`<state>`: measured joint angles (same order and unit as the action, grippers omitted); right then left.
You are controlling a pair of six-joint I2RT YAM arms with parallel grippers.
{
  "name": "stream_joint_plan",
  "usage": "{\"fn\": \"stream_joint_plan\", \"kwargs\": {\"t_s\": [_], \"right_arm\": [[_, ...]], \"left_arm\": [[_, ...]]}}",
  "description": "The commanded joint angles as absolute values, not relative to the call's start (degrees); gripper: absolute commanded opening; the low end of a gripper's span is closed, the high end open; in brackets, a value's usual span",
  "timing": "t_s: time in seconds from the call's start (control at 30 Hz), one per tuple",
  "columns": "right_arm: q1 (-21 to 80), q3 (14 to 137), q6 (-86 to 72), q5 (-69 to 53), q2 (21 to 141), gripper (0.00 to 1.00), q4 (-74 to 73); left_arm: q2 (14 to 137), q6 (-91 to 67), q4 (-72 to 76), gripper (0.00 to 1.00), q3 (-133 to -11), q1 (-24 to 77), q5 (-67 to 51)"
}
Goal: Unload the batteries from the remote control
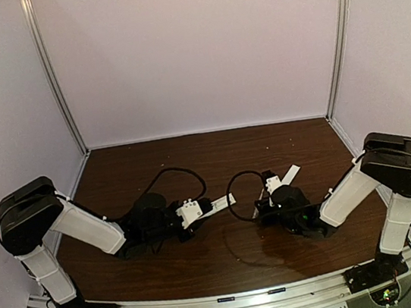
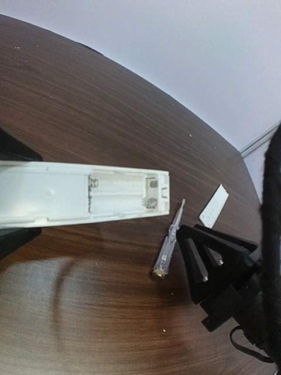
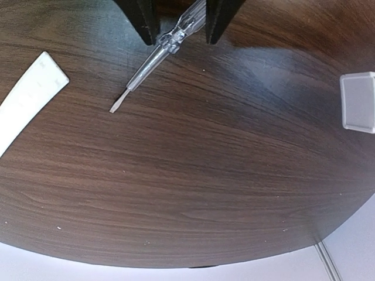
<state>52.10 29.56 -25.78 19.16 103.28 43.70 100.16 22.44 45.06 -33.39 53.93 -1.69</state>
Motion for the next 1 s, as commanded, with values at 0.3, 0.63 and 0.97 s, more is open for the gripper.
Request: {"fn": "stream_joint_plan", "kwargs": {"t_s": [0.3, 0.63, 0.97], "right_arm": [[51.86, 30.6, -23.19, 17.57, 87.92, 0.49, 32.86], [52.03, 30.25, -22.46, 16.05, 79.95, 0.85, 28.32], [52.73, 29.68, -24.29, 15.04, 73.46, 1.0, 22.38]], "left_arm": [[99.26, 19.08, 48.79, 0.0, -33.3, 53.52, 1.48], [98.71, 15.51, 46.32, 0.0, -34.37, 53.49, 3.97], [95.96, 3.53, 36.32, 0.0, -38.33, 53.57, 8.85]]}}
